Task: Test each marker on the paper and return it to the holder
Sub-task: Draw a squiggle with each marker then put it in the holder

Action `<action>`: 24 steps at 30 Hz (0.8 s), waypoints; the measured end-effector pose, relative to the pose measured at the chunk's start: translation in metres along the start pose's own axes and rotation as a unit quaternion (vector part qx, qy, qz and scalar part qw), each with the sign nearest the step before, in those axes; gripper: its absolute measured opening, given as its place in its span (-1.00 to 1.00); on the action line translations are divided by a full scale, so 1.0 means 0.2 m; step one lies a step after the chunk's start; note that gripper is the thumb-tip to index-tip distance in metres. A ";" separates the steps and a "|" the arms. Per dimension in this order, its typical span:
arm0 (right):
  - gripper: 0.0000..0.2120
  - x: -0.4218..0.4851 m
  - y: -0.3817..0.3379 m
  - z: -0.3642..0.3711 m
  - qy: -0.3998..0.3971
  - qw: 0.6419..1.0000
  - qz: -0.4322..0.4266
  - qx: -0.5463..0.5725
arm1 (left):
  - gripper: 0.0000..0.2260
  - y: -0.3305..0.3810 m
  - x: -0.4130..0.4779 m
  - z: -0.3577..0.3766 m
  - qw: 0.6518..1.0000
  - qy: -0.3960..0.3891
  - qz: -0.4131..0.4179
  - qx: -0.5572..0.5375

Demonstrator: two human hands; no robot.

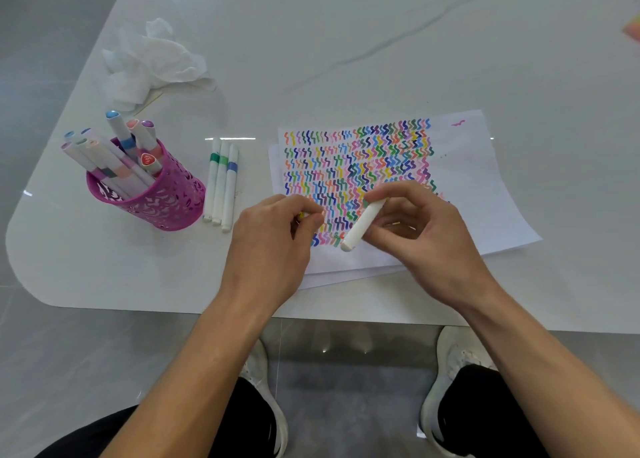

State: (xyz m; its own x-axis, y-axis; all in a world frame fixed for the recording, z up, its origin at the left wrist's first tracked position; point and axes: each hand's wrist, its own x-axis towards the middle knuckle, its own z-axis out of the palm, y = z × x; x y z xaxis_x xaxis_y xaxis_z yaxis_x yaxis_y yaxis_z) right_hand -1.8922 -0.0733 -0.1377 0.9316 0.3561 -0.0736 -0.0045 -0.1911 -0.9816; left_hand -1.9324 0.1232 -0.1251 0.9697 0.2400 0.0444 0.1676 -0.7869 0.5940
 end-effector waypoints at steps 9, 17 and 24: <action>-0.86 -0.03 0.01 0.05 0.001 1.000 -0.011 -0.010 | -0.80 -0.01 -0.02 0.02 0.999 -0.016 0.019 0.022; -0.86 -0.05 0.07 0.07 0.057 0.998 0.004 -0.014 | -0.79 -0.01 -0.02 0.05 0.998 -0.022 0.015 0.050; -0.80 -0.04 0.08 0.09 0.072 0.997 0.008 -0.039 | -0.79 -0.01 -0.01 0.06 0.998 -0.015 0.013 0.053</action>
State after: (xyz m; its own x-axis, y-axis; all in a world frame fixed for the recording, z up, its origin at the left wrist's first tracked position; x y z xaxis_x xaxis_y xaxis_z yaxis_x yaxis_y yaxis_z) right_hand -1.9063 -0.0639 -0.1567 0.9742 0.2181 -0.0584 0.0024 -0.2687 -0.9632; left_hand -1.9325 0.1182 -0.1363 0.9788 0.2021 0.0341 0.1577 -0.8489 0.5045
